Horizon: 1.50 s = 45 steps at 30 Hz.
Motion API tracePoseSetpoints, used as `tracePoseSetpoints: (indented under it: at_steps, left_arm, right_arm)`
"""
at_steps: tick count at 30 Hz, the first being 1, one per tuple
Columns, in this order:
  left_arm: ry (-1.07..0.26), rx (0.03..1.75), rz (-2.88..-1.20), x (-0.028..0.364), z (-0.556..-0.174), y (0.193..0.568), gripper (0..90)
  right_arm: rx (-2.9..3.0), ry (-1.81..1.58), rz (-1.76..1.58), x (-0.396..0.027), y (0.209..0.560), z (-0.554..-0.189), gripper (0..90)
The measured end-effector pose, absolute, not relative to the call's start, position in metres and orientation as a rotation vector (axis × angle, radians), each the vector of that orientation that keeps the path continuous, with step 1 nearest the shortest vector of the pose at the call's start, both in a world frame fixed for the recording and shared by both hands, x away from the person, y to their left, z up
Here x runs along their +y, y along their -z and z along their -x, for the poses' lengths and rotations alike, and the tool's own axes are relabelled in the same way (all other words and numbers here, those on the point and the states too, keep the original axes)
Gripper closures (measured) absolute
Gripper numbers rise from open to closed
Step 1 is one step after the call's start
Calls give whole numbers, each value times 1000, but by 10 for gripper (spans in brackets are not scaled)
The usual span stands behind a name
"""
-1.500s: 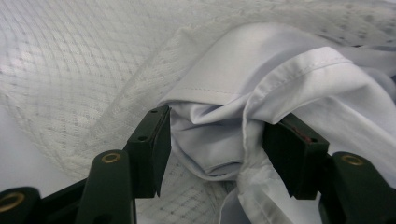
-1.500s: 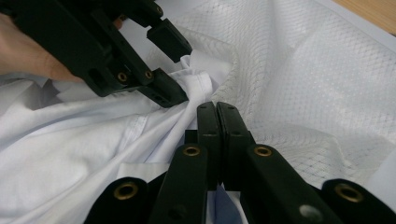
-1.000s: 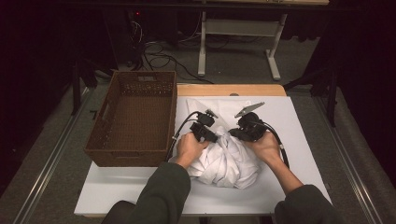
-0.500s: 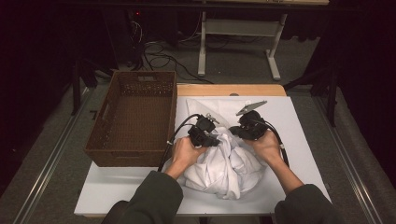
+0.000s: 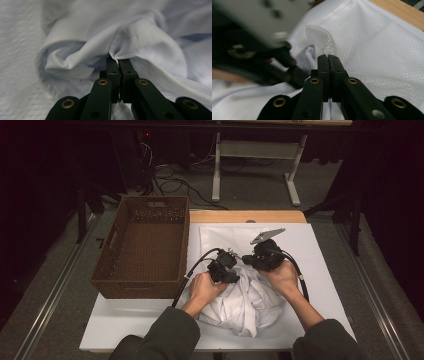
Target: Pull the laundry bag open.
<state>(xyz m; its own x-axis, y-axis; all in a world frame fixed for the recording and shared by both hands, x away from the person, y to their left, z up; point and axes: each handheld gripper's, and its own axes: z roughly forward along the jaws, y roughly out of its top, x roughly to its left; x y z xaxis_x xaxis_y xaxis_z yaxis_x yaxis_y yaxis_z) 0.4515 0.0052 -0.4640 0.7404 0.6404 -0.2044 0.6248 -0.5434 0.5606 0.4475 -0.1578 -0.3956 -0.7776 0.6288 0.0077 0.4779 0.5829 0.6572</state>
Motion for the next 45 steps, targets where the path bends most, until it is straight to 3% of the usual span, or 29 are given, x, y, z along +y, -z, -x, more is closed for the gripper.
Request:
tracePoseSetpoints:
  at_steps: [5,10,14,17,25,33,37,40,45]
  left_arm:
    - [-53,967,-2315,7,-452,463,845]
    - [-107,963,-2323,20,-441,442,699]
    - [-133,984,-2328,31,-434,430,603]
    - [-139,999,-2333,39,-432,426,579]
    - [-140,1105,-2334,45,-436,426,551]
    - [-146,1191,-2365,42,-447,437,532]
    - [-130,1227,-2371,42,-453,443,512]
    - [-135,1246,-2374,39,-456,446,499]
    - [-143,1284,-2374,36,-459,451,487]
  right_arm:
    - [2611,-942,-897,-160,401,-444,898]
    - [2609,-916,-929,-163,405,-445,885]
    - [2588,-915,-944,-162,404,-443,783]
    - [2550,-921,-953,-164,400,-439,725]
    - [2547,-974,-902,-163,387,-422,696]
    - [2617,-804,-973,-139,422,-431,434]
    - [2641,-701,-1047,-135,444,-441,375]
    - [2686,-631,-1050,-134,460,-446,397]
    - [2754,-667,-1024,-137,468,-441,704]
